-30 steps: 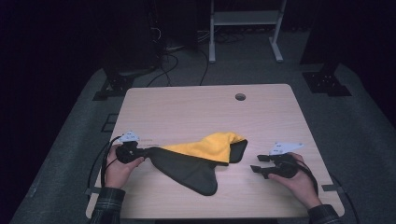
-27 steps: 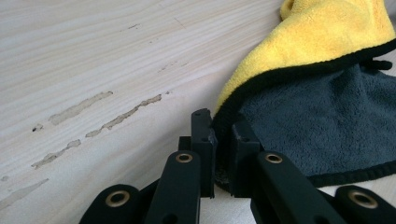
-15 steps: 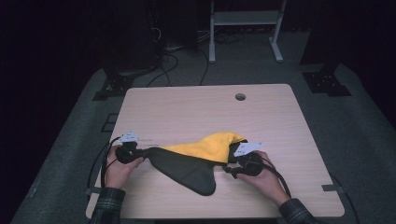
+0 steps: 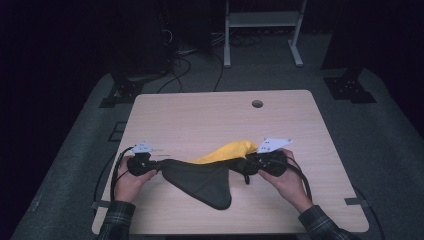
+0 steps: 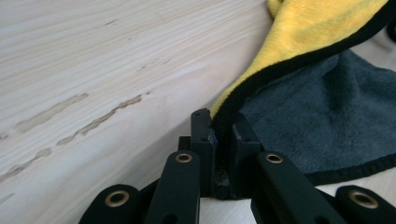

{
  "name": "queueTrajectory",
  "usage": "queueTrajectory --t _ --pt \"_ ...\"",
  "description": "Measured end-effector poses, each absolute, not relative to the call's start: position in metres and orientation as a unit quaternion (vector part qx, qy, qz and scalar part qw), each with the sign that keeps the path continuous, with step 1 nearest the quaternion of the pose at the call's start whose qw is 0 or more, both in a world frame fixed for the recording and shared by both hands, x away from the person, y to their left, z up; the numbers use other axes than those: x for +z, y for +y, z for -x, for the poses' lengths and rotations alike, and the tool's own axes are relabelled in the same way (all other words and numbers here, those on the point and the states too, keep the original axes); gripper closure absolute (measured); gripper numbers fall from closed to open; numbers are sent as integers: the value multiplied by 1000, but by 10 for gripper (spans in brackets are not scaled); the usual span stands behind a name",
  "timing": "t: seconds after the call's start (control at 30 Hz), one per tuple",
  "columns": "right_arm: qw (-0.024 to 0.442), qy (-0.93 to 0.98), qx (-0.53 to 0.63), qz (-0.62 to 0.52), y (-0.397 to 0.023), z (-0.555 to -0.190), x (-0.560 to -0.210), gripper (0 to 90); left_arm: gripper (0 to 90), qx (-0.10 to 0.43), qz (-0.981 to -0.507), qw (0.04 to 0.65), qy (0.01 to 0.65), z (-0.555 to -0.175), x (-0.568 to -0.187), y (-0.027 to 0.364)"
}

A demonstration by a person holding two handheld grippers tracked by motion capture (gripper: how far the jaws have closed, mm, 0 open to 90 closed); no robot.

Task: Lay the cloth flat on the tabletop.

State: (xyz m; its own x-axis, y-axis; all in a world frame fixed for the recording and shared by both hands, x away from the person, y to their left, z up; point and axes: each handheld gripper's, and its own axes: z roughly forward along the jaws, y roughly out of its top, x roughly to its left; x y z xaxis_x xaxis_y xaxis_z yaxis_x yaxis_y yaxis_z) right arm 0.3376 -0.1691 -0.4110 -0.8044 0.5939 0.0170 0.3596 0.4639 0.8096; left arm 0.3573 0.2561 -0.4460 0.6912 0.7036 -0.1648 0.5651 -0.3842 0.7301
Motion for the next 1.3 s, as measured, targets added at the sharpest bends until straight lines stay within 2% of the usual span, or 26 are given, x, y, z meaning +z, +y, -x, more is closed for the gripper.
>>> queueTrajectory --t 0.17,0.33,0.43,0.57,0.8,1.0,1.13,1.2,1.3 --pt "120 855 429 -266 -173 -341 -391 817 830 85 -828 402 382 -357 -446 253" --pt "126 852 408 -302 -173 -375 -409 804 831 83 -828 401 383 -358 -447 254" --pt "131 848 400 -322 -172 -393 -422 759 831 83 -829 399 384 -358 -448 255" --pt "123 841 399 -345 -173 -406 -436 657 830 81 -828 397 388 -360 -451 257" --pt "95 832 424 -345 -184 -395 -439 600 829 82 -829 393 390 -360 -452 257" --pt "67 846 413 -331 -186 -382 -458 560 829 81 -827 396 391 -359 -452 257" --pt "57 856 401 -321 -175 -382 -470 575 829 76 -824 403 392 -360 -453 257" --pt "59 859 398 -317 -171 -382 -473 615 830 74 -823 406 390 -360 -453 258" --pt "68 858 401 -314 -167 -382 -475 736 830 71 -821 410 391 -360 -454 258"
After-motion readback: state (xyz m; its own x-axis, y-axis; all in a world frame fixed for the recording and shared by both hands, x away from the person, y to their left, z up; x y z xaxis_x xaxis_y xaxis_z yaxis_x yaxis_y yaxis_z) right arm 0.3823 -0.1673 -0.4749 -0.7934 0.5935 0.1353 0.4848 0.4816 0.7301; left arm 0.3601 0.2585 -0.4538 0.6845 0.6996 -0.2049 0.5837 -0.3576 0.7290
